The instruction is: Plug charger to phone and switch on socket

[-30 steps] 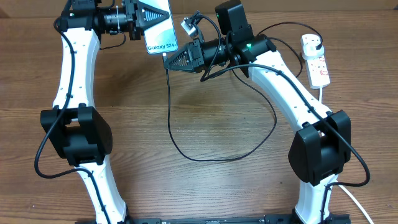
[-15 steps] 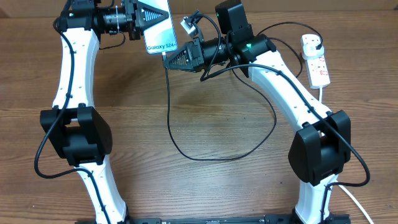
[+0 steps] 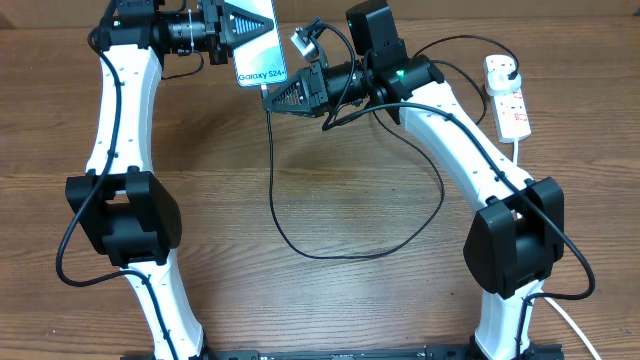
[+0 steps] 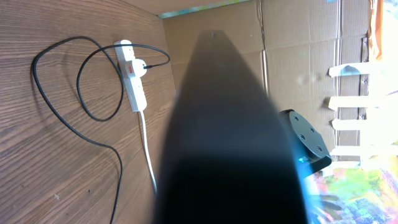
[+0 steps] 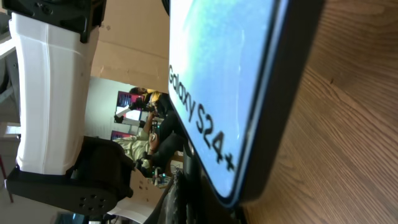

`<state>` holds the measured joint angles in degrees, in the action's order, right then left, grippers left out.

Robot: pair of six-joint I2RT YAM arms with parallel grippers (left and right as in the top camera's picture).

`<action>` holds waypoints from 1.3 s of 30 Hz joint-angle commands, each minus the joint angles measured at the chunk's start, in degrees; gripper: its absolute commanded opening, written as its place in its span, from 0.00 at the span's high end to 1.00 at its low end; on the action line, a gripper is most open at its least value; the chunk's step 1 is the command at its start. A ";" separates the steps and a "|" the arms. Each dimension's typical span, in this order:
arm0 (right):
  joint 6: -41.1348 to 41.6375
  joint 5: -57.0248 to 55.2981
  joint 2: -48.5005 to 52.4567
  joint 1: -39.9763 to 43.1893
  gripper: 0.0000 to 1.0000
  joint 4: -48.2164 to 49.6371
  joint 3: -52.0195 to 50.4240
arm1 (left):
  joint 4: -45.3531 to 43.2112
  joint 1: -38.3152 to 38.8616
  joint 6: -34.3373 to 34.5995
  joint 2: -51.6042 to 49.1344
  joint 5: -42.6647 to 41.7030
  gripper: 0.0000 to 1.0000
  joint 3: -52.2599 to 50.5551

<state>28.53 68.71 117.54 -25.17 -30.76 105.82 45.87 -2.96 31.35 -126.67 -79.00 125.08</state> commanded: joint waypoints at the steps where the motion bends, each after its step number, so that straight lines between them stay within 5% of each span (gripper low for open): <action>1: 0.24 -0.09 0.22 0.15 0.96 0.02 0.31 | -0.28 0.72 0.87 1.16 -1.99 0.96 0.26; 39: 2.19 -0.66 0.22 0.48 0.96 2.05 0.33 | -0.22 0.74 0.76 1.16 -2.01 0.96 0.26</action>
<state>30.04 68.64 117.54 -25.17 -29.63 105.82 45.65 -2.96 32.01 -126.67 -78.98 125.08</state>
